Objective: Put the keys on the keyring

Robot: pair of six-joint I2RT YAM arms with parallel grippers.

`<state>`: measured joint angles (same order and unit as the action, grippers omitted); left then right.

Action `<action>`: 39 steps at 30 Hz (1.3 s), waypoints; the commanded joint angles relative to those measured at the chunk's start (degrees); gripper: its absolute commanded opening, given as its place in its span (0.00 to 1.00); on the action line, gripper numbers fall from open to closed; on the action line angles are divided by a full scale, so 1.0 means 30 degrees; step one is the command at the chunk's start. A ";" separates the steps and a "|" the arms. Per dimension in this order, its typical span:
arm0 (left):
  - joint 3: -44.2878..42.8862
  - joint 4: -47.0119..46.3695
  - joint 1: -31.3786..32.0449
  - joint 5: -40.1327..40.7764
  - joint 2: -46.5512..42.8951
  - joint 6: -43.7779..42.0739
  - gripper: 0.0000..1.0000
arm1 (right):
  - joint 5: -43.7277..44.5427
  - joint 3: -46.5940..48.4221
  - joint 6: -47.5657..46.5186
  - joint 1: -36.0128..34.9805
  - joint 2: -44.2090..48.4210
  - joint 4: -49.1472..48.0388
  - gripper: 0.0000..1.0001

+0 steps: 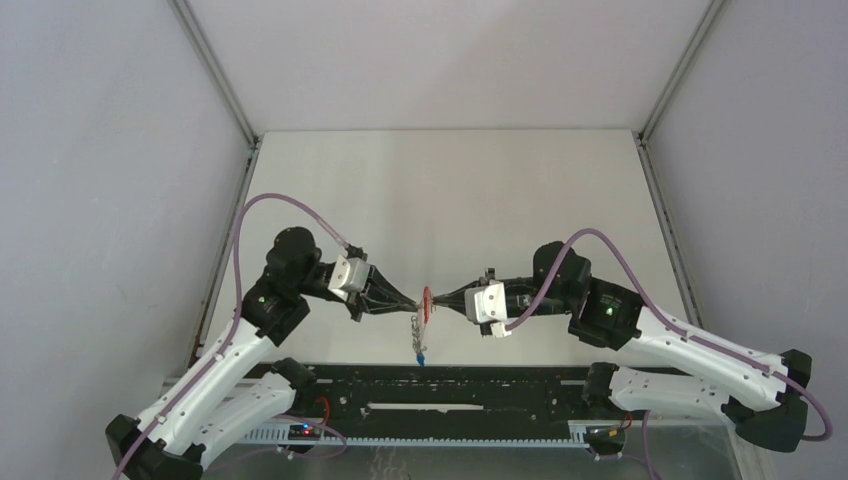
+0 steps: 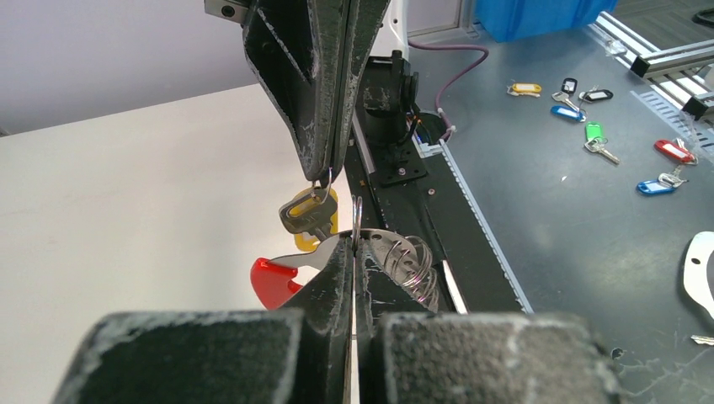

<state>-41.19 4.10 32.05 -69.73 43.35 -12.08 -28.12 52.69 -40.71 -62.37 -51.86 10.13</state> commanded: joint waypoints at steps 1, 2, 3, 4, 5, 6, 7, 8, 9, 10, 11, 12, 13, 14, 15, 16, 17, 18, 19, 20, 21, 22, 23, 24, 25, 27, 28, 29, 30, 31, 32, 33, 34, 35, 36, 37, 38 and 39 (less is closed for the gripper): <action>-0.1152 -0.0219 -0.0050 -0.0293 0.0046 -0.0350 0.00 | 0.0067 0.0928 -0.0570 -0.0186 -0.0165 -0.0921 0.00; -0.1175 -0.0210 -0.0057 -0.0282 0.0074 -0.0338 0.00 | 0.0040 0.0991 -0.0642 -0.0187 -0.0218 -0.0827 0.00; -0.1192 -0.0215 -0.0054 -0.0270 0.0105 -0.0362 0.00 | -0.0048 0.1046 -0.0713 -0.0187 -0.0269 -0.0791 0.00; -0.1195 -0.0197 -0.0054 -0.0239 0.0124 -0.0343 0.00 | -0.0162 0.1093 -0.0788 -0.0202 -0.0323 -0.0710 0.00; -0.1224 -0.0216 -0.0057 -0.0224 0.0152 -0.0362 0.00 | -0.0264 0.1187 -0.0834 -0.0189 -0.0363 -0.0649 0.00; -0.1239 -0.0223 -0.0051 -0.0222 0.0166 -0.0346 0.00 | -0.0353 0.1276 -0.0865 -0.0187 -0.0422 -0.0582 0.00; -0.1263 -0.0223 -0.0057 -0.0185 0.0193 -0.0337 0.00 | -0.0430 0.1323 -0.0913 -0.0187 -0.0448 -0.0541 0.00; -0.1269 -0.0198 -0.0051 -0.0166 0.0197 -0.0362 0.00 | -0.0528 0.1359 -0.0952 -0.0194 -0.0455 -0.0510 0.00; -0.1263 -0.0213 -0.0050 -0.0138 0.0197 -0.0368 0.00 | -0.0551 0.1370 -0.1001 -0.0221 -0.0452 -0.0499 0.00; -0.1284 -0.0189 -0.0064 -0.0113 0.0161 -0.0354 0.00 | -0.0587 0.1390 -0.1041 -0.0217 -0.0445 -0.0457 0.00; -0.1298 -0.0212 -0.0051 -0.0106 0.0167 -0.0338 0.00 | -0.0610 0.1437 -0.1111 -0.0216 -0.0488 -0.0346 0.00; -0.1285 -0.0204 -0.0050 -0.0083 0.0120 -0.0332 0.00 | -0.0638 0.1497 -0.1156 -0.0242 -0.0515 -0.0193 0.00; -0.1298 -0.0203 -0.0064 -0.0076 0.0114 -0.0339 0.00 | -0.0682 0.1549 -0.1165 -0.0245 -0.0548 -0.0082 0.00; -0.1299 -0.0203 -0.0051 -0.0083 0.0088 -0.0340 0.00 | -0.0746 0.1585 -0.1233 -0.0246 -0.0566 0.0038 0.00; -0.1299 -0.0221 -0.0065 -0.0076 0.0067 -0.0340 0.00 | -0.0816 0.1618 -0.1267 -0.0246 -0.0580 0.0159 0.00; -0.1285 -0.0219 -0.0051 -0.0076 0.0046 -0.0325 0.00 | -0.0862 0.1648 -0.1304 -0.0246 -0.0592 0.0284 0.00; -0.1298 -0.0190 -0.0050 -0.0086 0.0017 -0.0312 0.00 | -0.0864 0.1678 -0.1323 -0.0246 -0.0616 0.0428 0.00; -0.1299 -0.0201 -0.0050 -0.0080 0.0021 -0.0311 0.00 | -0.0893 0.1685 -0.1329 -0.0246 -0.0641 0.0515 0.00; -0.1299 -0.0195 -0.0053 -0.0061 0.0018 -0.0311 0.00 | -0.0952 0.1686 -0.1363 -0.0260 -0.0644 0.0614 0.00; -0.1285 -0.0198 -0.0050 -0.0059 0.0007 -0.0311 0.00 | -0.1014 0.1686 -0.1385 -0.0266 -0.0652 0.0704 0.00; -0.1296 -0.0220 -0.0050 -0.0048 -0.0006 -0.0311 0.00 | -0.1022 0.1686 -0.1414 -0.0259 -0.0653 0.0784 0.00; -0.1314 -0.0219 -0.0053 -0.0035 -0.0007 -0.0311 0.00 | -0.1078 0.1686 -0.1454 -0.0255 -0.0689 0.0897 0.00; -0.1327 -0.0216 -0.0057 -0.0012 0.0007 -0.0311 0.00 | -0.1114 0.1686 -0.1459 -0.0272 -0.0705 0.0951 0.00; -0.1329 -0.0204 -0.0051 0.0009 0.0016 -0.0311 0.00 | -0.1199 0.1686 -0.1434 -0.0275 -0.0696 0.0984 0.00; -0.1329 -0.0217 -0.0053 0.0023 0.0036 -0.0307 0.00 | -0.1291 0.1682 -0.1405 -0.0275 -0.0702 0.0973 0.00; -0.1358 -0.0204 -0.0050 0.0029 0.0051 -0.0311 0.00 | -0.1349 0.1686 -0.1401 -0.0302 -0.0658 0.0910 0.00; -0.1358 -0.0214 -0.0050 0.0036 0.0051 -0.0311 0.00 | -0.1342 0.1686 -0.1401 -0.0326 -0.0669 0.0865 0.00; -0.1332 -0.0222 -0.0053 0.0041 0.0073 -0.0311 0.00 | -0.1338 0.1679 -0.1401 -0.0333 -0.0666 0.0804 0.00; -0.1322 -0.0205 -0.0054 0.0053 0.0050 -0.0318 0.00 | -0.1320 0.1686 -0.1396 -0.0361 -0.0658 0.0720 0.00; -0.1317 -0.0207 -0.0050 0.0091 0.0036 -0.0312 0.00 | -0.1335 0.1686 -0.1379 -0.0363 -0.0657 0.0651 0.00; -0.1302 -0.0210 -0.0050 0.0117 0.0027 -0.0311 0.00 | -0.1362 0.1686 -0.1387 -0.0385 -0.0624 0.0591 0.00; -0.1314 -0.0207 -0.0055 0.0154 0.0022 -0.0314 0.00 | -0.1406 0.1686 -0.1374 -0.0406 -0.0668 0.0532 0.00; -0.1301 -0.0218 -0.0054 0.0180 0.0049 -0.0311 0.00 | -0.1408 0.1686 -0.1372 -0.0434 -0.0669 0.0496 0.00; -0.1292 -0.0197 -0.0072 0.0184 0.0050 -0.0336 0.00 | -0.1412 0.1686 -0.1372 -0.0449 -0.0699 0.0443 0.00; -0.1328 -0.0220 -0.0067 0.0210 0.0043 -0.0339 0.00 | -0.1409 0.1686 -0.1387 -0.0472 -0.0728 0.0415 0.00; -0.1329 -0.0219 -0.0055 0.0198 0.0071 -0.0340 0.00 | -0.1408 0.1767 -0.1410 -0.0494 -0.0794 0.0444 0.00; -0.1310 -0.0242 -0.0058 0.0211 0.0053 -0.0340 0.00 | -0.1408 0.1861 -0.1402 -0.0507 -0.0854 0.0496 0.00; -0.1301 -0.0244 -0.0065 0.0198 0.0048 -0.0340 0.00 | -0.1408 0.1935 -0.1401 -0.0524 -0.0912 0.0513 0.00</action>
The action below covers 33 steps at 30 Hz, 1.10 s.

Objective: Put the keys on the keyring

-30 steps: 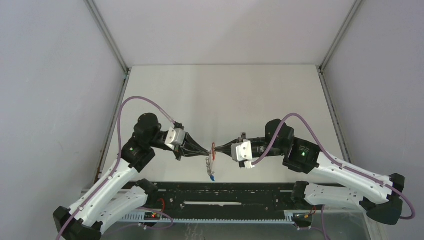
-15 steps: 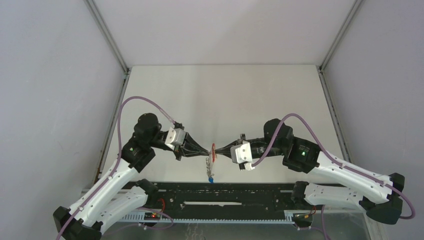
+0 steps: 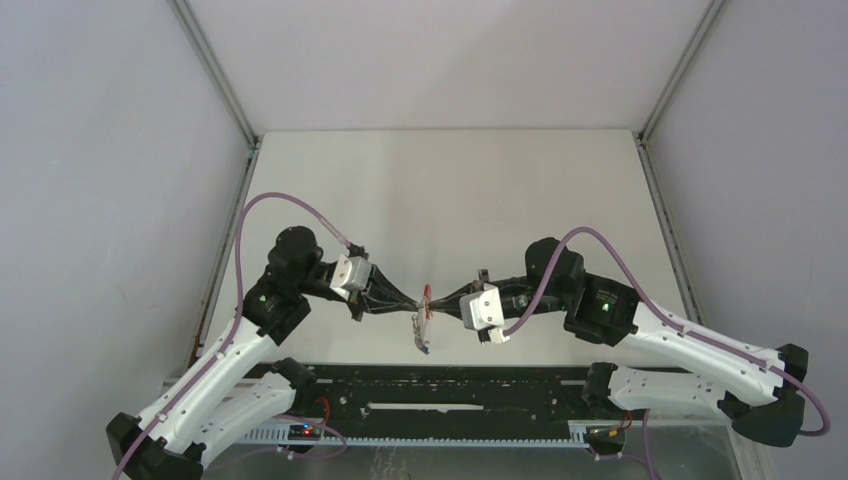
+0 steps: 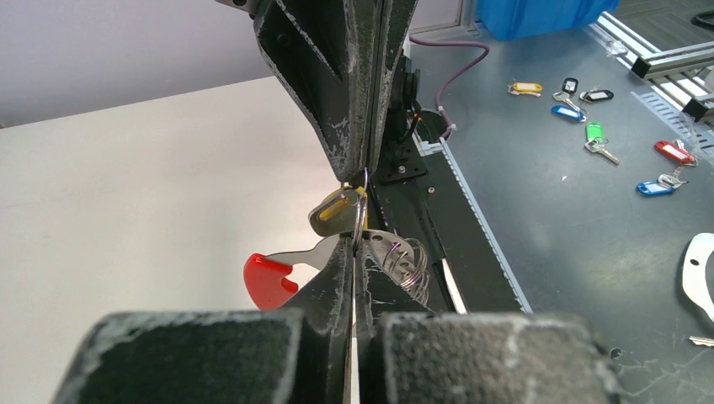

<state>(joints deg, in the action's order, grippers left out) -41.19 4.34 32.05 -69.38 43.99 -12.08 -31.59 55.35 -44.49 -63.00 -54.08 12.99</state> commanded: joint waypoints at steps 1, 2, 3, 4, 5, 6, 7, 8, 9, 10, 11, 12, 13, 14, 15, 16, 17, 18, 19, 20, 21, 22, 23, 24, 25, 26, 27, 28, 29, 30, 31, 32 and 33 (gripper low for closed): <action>-0.1300 -0.0325 -0.0070 0.0099 -0.0175 -0.0340 0.00 | -0.0275 0.1081 -0.0163 -0.0326 -0.0187 -0.0476 0.00; -0.1259 -0.0314 -0.0052 0.0097 -0.0162 -0.0362 0.00 | -0.0304 0.1089 -0.0171 -0.0342 -0.0208 -0.0539 0.00; -0.1269 -0.0301 -0.0065 0.0122 -0.0172 -0.0383 0.00 | -0.0297 0.1105 -0.0170 -0.0355 -0.0247 -0.0598 0.00; -0.1263 -0.0292 -0.0070 0.0144 -0.0169 -0.0419 0.00 | -0.0307 0.1154 -0.0170 -0.0382 -0.0293 -0.0609 0.00; -0.1239 -0.0273 -0.0059 0.0148 -0.0165 -0.0463 0.00 | -0.0330 0.1209 -0.0170 -0.0385 -0.0349 -0.0585 0.00; -0.1255 -0.0267 -0.0051 0.0151 -0.0161 -0.0484 0.00 | -0.0337 0.1259 -0.0181 -0.0408 -0.0389 -0.0571 0.00; -0.1257 -0.0251 -0.0057 0.0151 -0.0179 -0.0493 0.00 | -0.0365 0.1265 -0.0190 -0.0414 -0.0416 -0.0602 0.00; -0.1269 -0.0249 -0.0054 0.0137 -0.0159 -0.0513 0.00 | -0.0392 0.1255 -0.0173 -0.0441 -0.0434 -0.0621 0.00; -0.1241 -0.0271 -0.0058 0.0142 -0.0182 -0.0537 0.00 | -0.0396 0.1265 -0.0185 -0.0459 -0.0440 -0.0637 0.00; -0.1256 -0.0259 -0.0051 0.0150 -0.0170 -0.0544 0.00 | -0.0396 0.1266 -0.0187 -0.0472 -0.0481 -0.0640 0.00; -0.1239 -0.0247 -0.0050 0.0158 -0.0162 -0.0545 0.00 | -0.0396 0.1281 -0.0176 -0.0473 -0.0494 -0.0640 0.00; -0.1255 -0.0260 -0.0050 0.0119 -0.0164 -0.0545 0.00 | -0.0422 0.1282 -0.0171 -0.0514 -0.0514 -0.0651 0.00; -0.1254 -0.0265 -0.0050 0.0107 -0.0161 -0.0571 0.00 | -0.0425 0.1286 -0.0170 -0.0504 -0.0516 -0.0663 0.00; -0.1268 -0.0273 -0.0053 0.0080 -0.0160 -0.0598 0.00 | -0.0440 0.1272 -0.0170 -0.0503 -0.0528 -0.0709 0.00; -0.1274 -0.0274 -0.0050 0.0073 -0.0133 -0.0672 0.00 | -0.0460 0.1267 -0.0159 -0.0507 -0.0558 -0.0780 0.00; -0.1285 -0.0252 -0.0050 0.0024 -0.0131 -0.0751 0.00 | -0.0478 0.1277 -0.0121 -0.0503 -0.0592 -0.0852 0.00; -0.1268 -0.0231 -0.0050 -0.0026 -0.0116 -0.0802 0.00 | -0.0483 0.1289 -0.0127 -0.0503 -0.0640 -0.0897 0.00; -0.1285 -0.0204 -0.0050 -0.0065 -0.0104 -0.0848 0.00 | -0.0484 0.1335 -0.0113 -0.0503 -0.0722 -0.0903 0.00; -0.1298 -0.0154 -0.0024 -0.0143 -0.0109 -0.0901 0.00 | -0.0462 0.1436 -0.0112 -0.0488 -0.0810 -0.0819 0.00; -0.1314 -0.0021 -0.0021 -0.0157 -0.0103 -0.1073 0.00 | -0.0434 0.1507 -0.0086 -0.0484 -0.0890 -0.0763 0.00; -0.1342 0.0189 -0.0035 -0.0208 -0.0102 -0.1299 0.00 | -0.0427 0.1571 -0.0033 -0.0475 -0.0988 -0.0772 0.00; -0.1378 0.0446 0.0014 -0.0220 -0.0116 -0.1562 0.00 | -0.0400 0.1572 0.0023 -0.0434 -0.1037 -0.0832 0.00; -0.1448 0.0720 0.0050 -0.0236 -0.0078 -0.1862 0.00 | -0.0419 0.1612 0.0055 -0.0395 -0.1102 -0.0869 0.00; -0.1520 0.0949 0.0080 -0.0249 -0.0081 -0.2079 0.00 | -0.0465 0.1657 0.0103 -0.0347 -0.1165 -0.0874 0.00; -0.1570 0.1102 0.0135 -0.0250 -0.0081 -0.2257 0.00 | -0.0566 0.1736 0.0161 -0.0267 -0.1249 -0.0827 0.00; -0.1615 0.1216 0.0142 -0.0251 -0.0074 -0.2400 0.00 | -0.0652 0.1823 0.0219 -0.0206 -0.1337 -0.0755 0.00; -0.1669 0.1333 0.0182 -0.0251 -0.0073 -0.2538 0.00 | -0.0743 0.1936 0.0278 -0.0136 -0.1425 -0.0669 0.00; -0.1701 0.1424 0.0206 -0.0236 -0.0047 -0.2665 0.00 | -0.0861 0.2027 0.0318 -0.0054 -0.1491 -0.0574 0.00; -0.1734 0.1469 0.0213 -0.0223 -0.0049 -0.2722 0.00 | -0.0952 0.2090 0.0374 0.0011 -0.1566 -0.0540 0.00; -0.1779 0.1507 0.0214 -0.0222 -0.0037 -0.2784 0.00 | -0.1019 0.2175 0.0407 0.0073 -0.1629 -0.0488 0.00; -0.1784 0.1512 0.0236 -0.0221 -0.0028 -0.2821 0.00 | -0.1115 0.2222 0.0455 0.0144 -0.1685 -0.0445 0.00; -0.1811 0.1498 0.0257 -0.0221 -0.0016 -0.2869 0.00 | -0.1215 0.2272 0.0534 0.0255 -0.1728 -0.0435 0.00; -0.1825 0.1511 0.0285 -0.0236 -0.0014 -0.2886 0.00 | -0.1319 0.2311 0.0621 0.0368 -0.1818 -0.0435 0.00</action>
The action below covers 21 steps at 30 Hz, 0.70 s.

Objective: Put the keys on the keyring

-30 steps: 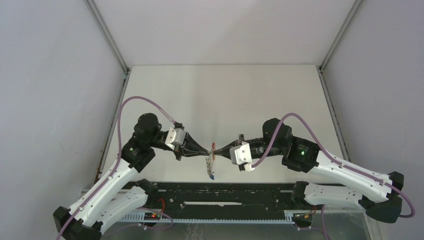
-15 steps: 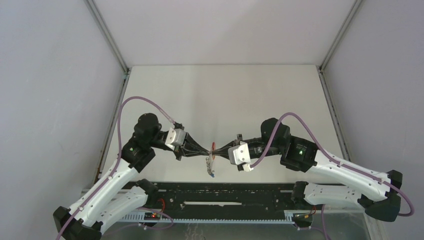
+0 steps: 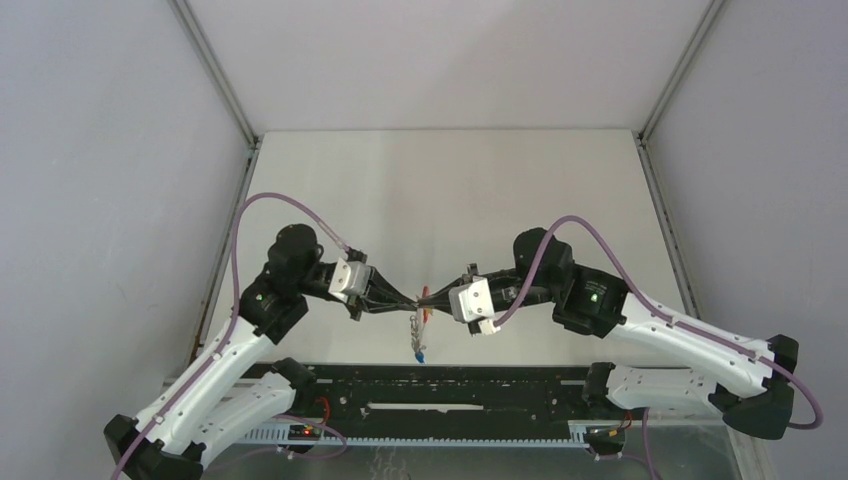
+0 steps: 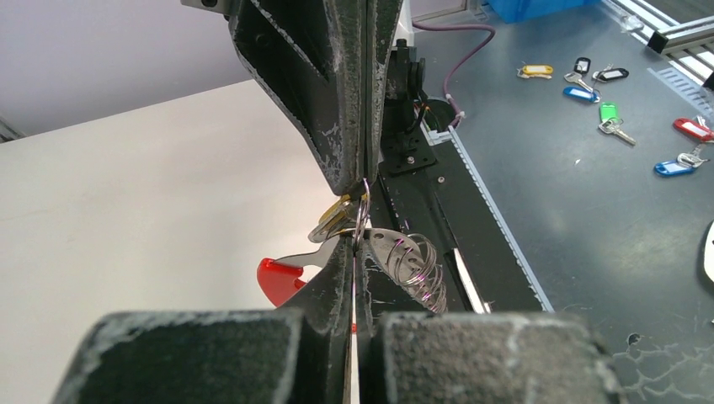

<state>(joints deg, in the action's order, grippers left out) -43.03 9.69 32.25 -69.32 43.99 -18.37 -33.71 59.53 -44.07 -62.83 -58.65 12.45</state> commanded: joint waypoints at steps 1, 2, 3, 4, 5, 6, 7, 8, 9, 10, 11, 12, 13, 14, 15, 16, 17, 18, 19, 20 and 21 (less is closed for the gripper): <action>-0.1237 -0.0287 0.0242 -0.0245 0.0001 -0.0838 0.00 | -0.0739 0.0990 0.0578 0.0419 -0.0398 -0.0205 0.00; -0.1265 -0.0278 0.0288 -0.0243 0.0028 -0.0888 0.00 | -0.0846 0.1076 0.0681 0.0510 -0.0455 -0.0148 0.00; -0.1287 -0.0280 0.0312 -0.0258 0.0043 -0.0927 0.00 | -0.0962 0.1169 0.0797 0.0631 -0.0550 -0.0137 0.00; -0.1315 -0.0273 0.0337 -0.0245 0.0022 -0.0958 0.00 | -0.1065 0.1223 0.0980 0.0789 -0.0683 -0.0150 0.00; -0.1330 -0.0280 0.0359 -0.0247 0.0042 -0.0965 0.00 | -0.1184 0.1270 0.1156 0.0988 -0.0805 -0.0181 0.00; -0.1354 -0.0284 0.0380 -0.0244 0.0063 -0.0966 0.00 | -0.1294 0.1367 0.1325 0.1207 -0.0938 -0.0192 0.00; -0.1346 -0.0277 0.0386 -0.0203 0.0058 -0.0977 0.00 | -0.1348 0.1416 0.1529 0.1399 -0.1068 -0.0256 0.00; -0.1385 -0.0269 0.0394 -0.0172 0.0046 -0.1015 0.00 | -0.1365 0.1492 0.1712 0.1537 -0.1176 -0.0341 0.00; -0.1390 -0.0250 0.0406 -0.0135 0.0056 -0.1064 0.00 | -0.1401 0.1545 0.1837 0.1620 -0.1277 -0.0366 0.00; -0.1405 -0.0251 0.0411 -0.0069 0.0046 -0.1103 0.00 | -0.1416 0.1625 0.1897 0.1682 -0.1367 -0.0377 0.00; -0.1414 -0.0244 0.0412 -0.0002 0.0045 -0.1141 0.00 | -0.1396 0.1708 0.1915 0.1708 -0.1480 -0.0349 0.00; -0.1469 -0.0265 0.0397 0.0029 0.0045 -0.1169 0.00 | -0.1364 0.1828 0.1943 0.1722 -0.1623 -0.0294 0.00; -0.1503 -0.0260 0.0410 0.0076 0.0052 -0.1149 0.00 | -0.1375 0.1939 0.1932 0.1705 -0.1740 -0.0133 0.00; -0.1526 -0.0340 0.0412 0.0161 0.0063 -0.1026 0.00 | -0.1372 0.2040 0.1934 0.1681 -0.1835 0.0004 0.00; -0.1536 -0.0478 0.0401 0.0254 0.0065 -0.0827 0.00 | -0.1347 0.2082 0.1960 0.1627 -0.1901 0.0102 0.01; -0.1537 -0.0798 0.0411 0.0357 0.0051 -0.0586 0.00 | -0.1259 0.2084 0.1975 0.1573 -0.1943 0.0140 0.02; -0.1519 -0.1041 0.0405 0.0480 0.0045 -0.0315 0.00 | -0.1094 0.2095 0.1991 0.1514 -0.1974 0.0177 0.04; -0.1509 -0.1211 0.0411 0.0565 0.0030 -0.0083 0.00 | -0.0876 0.2093 0.2075 0.1467 -0.1996 0.0186 0.06; -0.1471 -0.1323 0.0408 0.0590 0.0036 0.0027 0.00 | -0.0691 0.2118 0.2139 0.1439 -0.2028 0.0220 0.08; -0.1456 -0.1429 0.0393 0.0637 0.0036 0.0103 0.00 | -0.0573 0.2198 0.2125 0.1417 -0.2076 0.0370 0.10; -0.1435 -0.1581 0.0395 0.0724 0.0022 0.0255 0.00 | -0.0441 0.2340 0.2123 0.1389 -0.2133 0.0580 0.14</action>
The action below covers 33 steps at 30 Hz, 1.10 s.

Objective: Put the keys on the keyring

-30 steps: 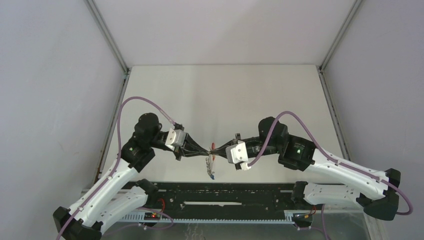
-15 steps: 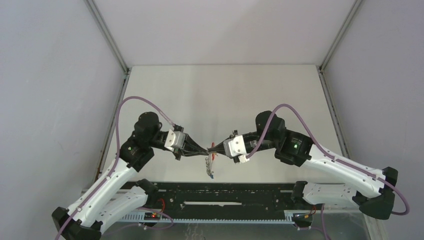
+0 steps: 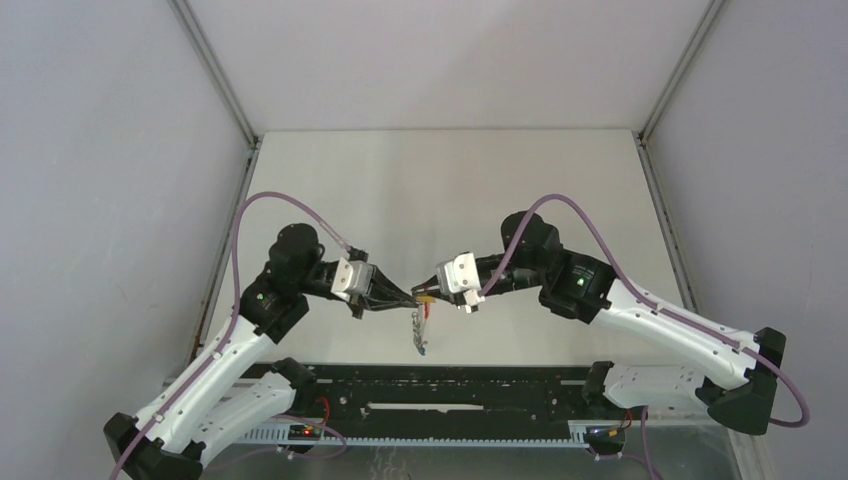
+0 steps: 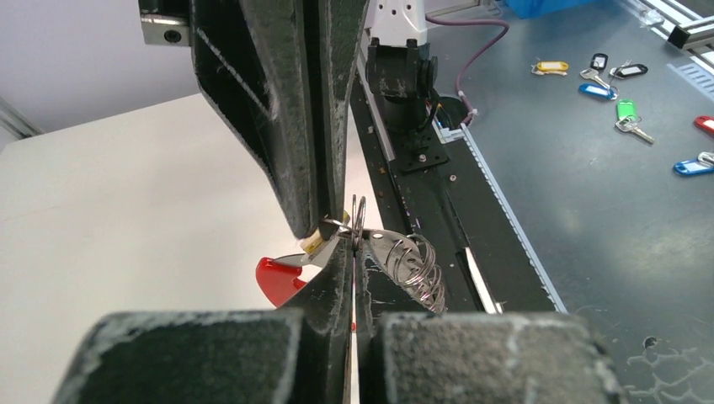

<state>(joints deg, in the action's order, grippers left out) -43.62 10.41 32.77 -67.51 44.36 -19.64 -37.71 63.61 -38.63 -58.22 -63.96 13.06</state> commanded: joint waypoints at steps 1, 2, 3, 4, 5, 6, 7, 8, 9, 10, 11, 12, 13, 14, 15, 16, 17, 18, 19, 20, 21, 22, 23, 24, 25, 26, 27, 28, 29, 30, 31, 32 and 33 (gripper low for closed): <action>-0.1203 -0.2137 0.0231 0.0232 -0.0108 0.0938 0.00 | 0.0997 0.1180 0.0346 -0.0163 -0.0447 0.0567 0.21; -0.1147 -0.2514 0.0222 0.0371 -0.0134 0.1341 0.00 | 0.1098 0.1317 0.0423 -0.0165 -0.0508 0.0686 0.27; -0.1082 -0.2934 0.0221 0.0469 -0.0141 0.1699 0.00 | 0.1162 0.1419 0.0499 -0.0165 -0.0571 0.0759 0.32; -0.1022 -0.3298 0.0213 0.0598 -0.0171 0.2062 0.00 | 0.1246 0.1523 0.0574 -0.0180 -0.0627 0.0853 0.35; -0.0953 -0.3908 0.0227 0.0725 -0.0193 0.2518 0.00 | 0.1360 0.1682 0.0712 -0.0167 -0.0710 0.0941 0.37; -0.0849 -0.4504 0.0225 0.0846 -0.0200 0.2992 0.00 | 0.1587 0.1933 0.0945 -0.0165 -0.0820 0.1088 0.39; -0.0777 -0.4912 0.0236 0.0964 -0.0222 0.3414 0.00 | 0.1809 0.2272 0.1128 -0.0165 -0.0962 0.1366 0.41; -0.0699 -0.5131 0.0233 0.1019 -0.0247 0.3624 0.00 | 0.1968 0.2659 0.1268 -0.0143 -0.1148 0.1708 0.42; -0.0678 -0.5184 0.0237 0.1048 -0.0294 0.3669 0.00 | 0.2080 0.3051 0.1330 -0.0137 -0.1325 0.2154 0.42; -0.0646 -0.5198 0.0237 0.1070 -0.0344 0.3711 0.00 | 0.2156 0.3441 0.1381 -0.0128 -0.1486 0.2572 0.42; -0.0616 -0.5200 0.0237 0.1131 -0.0358 0.3753 0.00 | 0.2132 0.3794 0.1403 -0.0109 -0.1670 0.2950 0.43; -0.0598 -0.5215 0.0219 0.1157 -0.0400 0.3787 0.00 | 0.2108 0.4061 0.1369 -0.0134 -0.1778 0.3397 0.43; -0.0533 -0.5264 0.0235 0.1175 -0.0445 0.3806 0.00 | 0.2064 0.4329 0.1342 -0.0135 -0.1880 0.3731 0.43; -0.0460 -0.5377 0.0219 0.1287 -0.0502 0.3897 0.00 | 0.2077 0.4553 0.1269 -0.0136 -0.1977 0.4150 0.43; -0.0370 -0.5552 0.0220 0.1378 -0.0565 0.4116 0.00 | 0.2104 0.4782 0.1235 -0.0121 -0.2058 0.4525 0.43; -0.0263 -0.5775 0.0221 0.1507 -0.0623 0.4210 0.00 | 0.2225 0.4946 0.1143 -0.0108 -0.2120 0.4832 0.43; -0.0169 -0.5960 0.0210 0.1655 -0.0697 0.4479 0.00 | 0.2375 0.5132 0.1087 -0.0092 -0.2117 0.5086 0.44; -0.0051 -0.6211 0.0216 0.1820 -0.0772 0.4709 0.00 | 0.2486 0.5290 0.1098 0.0005 -0.2094 0.5257 0.44; 0.0084 -0.6508 0.0230 0.1903 -0.0836 0.4899 0.00 | 0.2529 0.5526 0.1210 0.0186 -0.2088 0.5447 0.45; 0.0184 -0.6656 0.0236 0.1993 -0.0903 0.5092 0.00 | 0.2523 0.5866 0.1458 0.0450 -0.2087 0.5523 0.45; 0.0249 -0.6752 0.0237 0.2038 -0.0940 0.5211 0.00 | 0.2607 0.6173 0.1716 0.0769 -0.2087 0.5491 0.46; 0.0305 -0.6855 0.0223 0.2076 -0.1000 0.5354 0.00 | 0.2793 0.6424 0.2071 0.1124 -0.2083 0.5286 0.46; 0.0348 -0.6971 0.0232 0.2191 -0.1029 0.5500 0.00 | 0.3036 0.6690 0.2441 0.1391 -0.2086 0.5040 0.47; 0.0372 -0.7095 0.0237 0.2301 -0.1051 0.5668 0.00 | 0.3436 0.6902 0.2908 0.1582 -0.2076 0.4724 0.49; 0.0401 -0.7253 0.0234 0.2442 -0.1072 0.5843 0.00 | 0.3911 0.7116 0.3505 0.1764 -0.2085 0.4322 0.51; 0.0456 -0.7438 0.0229 0.2629 -0.1126 0.6121 0.00 | 0.4447 0.7322 0.4305 0.2054 -0.2112 0.3905 0.54; 0.0521 -0.7582 0.0222 0.2765 -0.1133 0.6336 0.00 | 0.4656 0.7505 0.5108 0.2387 -0.2119 0.3553 0.55; 0.0617 -0.7710 0.0232 0.2958 -0.1200 0.6423 0.00 | 0.4635 0.7671 0.5695 0.2787 -0.2080 0.3337 0.56; 0.0728 -0.7854 0.0237 0.3136 -0.1241 0.6831 0.00 | 0.4325 0.7706 0.6234 0.3207 -0.1998 0.3174 0.58; 0.0822 -0.7975 0.0237 0.3316 -0.1275 0.7040 0.00 | 0.3821 0.7670 0.6682 0.3629 -0.1871 0.2989 0.59; 0.0915 -0.8023 0.0208 0.3489 -0.1302 0.7135 0.00 | 0.3205 0.7669 0.7151 0.4023 -0.1789 0.2962 0.60; 0.1003 -0.8058 0.0190 0.3642 -0.1309 0.7165 0.00 | 0.2491 0.7743 0.7328 0.4354 -0.1735 0.3149 0.61; 0.1069 -0.8077 0.0151 0.3830 -0.1310 0.7210 0.00 | 0.1453 0.7895 0.7258 0.4648 -0.1735 0.3749 0.61</action>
<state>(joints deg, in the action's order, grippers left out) -41.89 -9.93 33.26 -59.24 41.08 -1.02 -27.38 84.68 -23.14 -47.31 -70.24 24.67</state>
